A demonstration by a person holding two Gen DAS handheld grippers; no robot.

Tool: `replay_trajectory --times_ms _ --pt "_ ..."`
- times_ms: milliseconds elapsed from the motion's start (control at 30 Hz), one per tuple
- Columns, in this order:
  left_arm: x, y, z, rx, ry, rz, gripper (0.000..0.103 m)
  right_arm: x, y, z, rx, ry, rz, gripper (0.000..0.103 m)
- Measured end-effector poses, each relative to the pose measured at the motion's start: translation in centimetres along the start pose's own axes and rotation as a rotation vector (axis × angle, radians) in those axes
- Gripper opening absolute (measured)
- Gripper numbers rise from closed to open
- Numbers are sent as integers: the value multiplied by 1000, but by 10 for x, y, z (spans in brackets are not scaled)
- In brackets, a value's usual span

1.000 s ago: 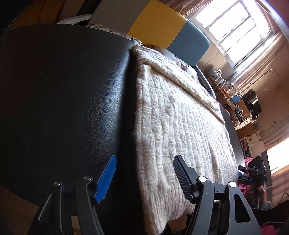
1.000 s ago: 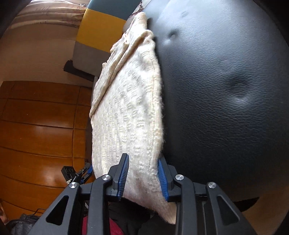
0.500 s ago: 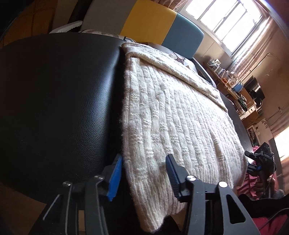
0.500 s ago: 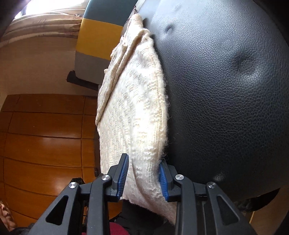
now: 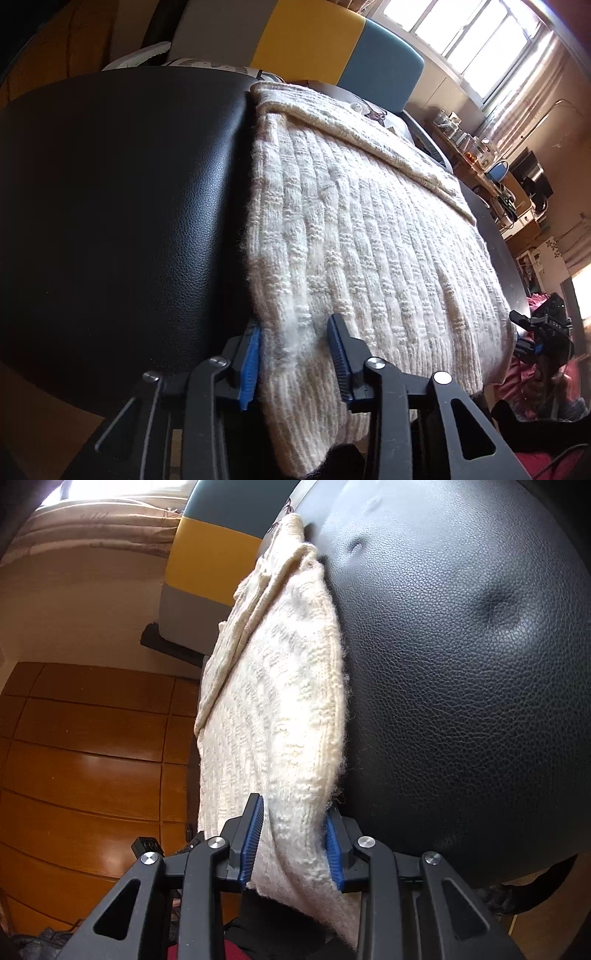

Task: Fold clothes
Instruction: 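Grasp the sweater hem with both grippers and lift it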

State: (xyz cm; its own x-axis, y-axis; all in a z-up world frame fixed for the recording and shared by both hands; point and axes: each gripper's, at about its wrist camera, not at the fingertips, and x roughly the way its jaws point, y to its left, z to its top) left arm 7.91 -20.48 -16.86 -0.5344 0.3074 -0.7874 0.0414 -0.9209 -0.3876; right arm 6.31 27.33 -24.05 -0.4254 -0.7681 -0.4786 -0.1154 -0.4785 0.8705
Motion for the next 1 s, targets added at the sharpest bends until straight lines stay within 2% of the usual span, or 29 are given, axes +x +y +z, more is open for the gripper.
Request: replay_trajectory --times_ms 33,133,267,300,333,400,433,500,533,633,800,900,1000 --pt "0 -2 0 -5 0 -9 57 0 1 -3 -17 -16 -5 30" --pt "2 -8 2 -11 2 -18 69 1 8 -9 -76 -49 -27 31" --pt "3 -14 0 6 -12 4 71 1 5 -7 -21 -35 -18 31" --pt "3 -14 -1 10 -16 15 67 2 6 -7 -19 -21 -21 31" --pt "3 -15 -1 25 -19 43 52 2 7 -6 -20 -10 -26 31" --pt "3 -13 -1 53 -23 89 32 4 12 -7 -50 -7 -50 31" --pt "2 -8 0 36 -25 82 24 6 16 -6 -78 2 -74 30" --pt "0 -1 0 -1 -27 61 16 10 25 -6 -123 16 -146 19" --pt "-1 0 0 -5 -30 63 14 11 29 -8 -147 17 -178 15" --pt "-1 -5 -1 23 -42 78 12 12 40 -13 -215 19 -256 15" --pt "2 -12 0 64 -59 106 14 11 45 -21 -287 37 -268 18" --pt "4 -11 1 45 -59 114 17 12 46 -21 -312 29 -264 19" --pt "5 -13 2 47 -55 130 19 -7 42 -29 -313 17 -270 19"
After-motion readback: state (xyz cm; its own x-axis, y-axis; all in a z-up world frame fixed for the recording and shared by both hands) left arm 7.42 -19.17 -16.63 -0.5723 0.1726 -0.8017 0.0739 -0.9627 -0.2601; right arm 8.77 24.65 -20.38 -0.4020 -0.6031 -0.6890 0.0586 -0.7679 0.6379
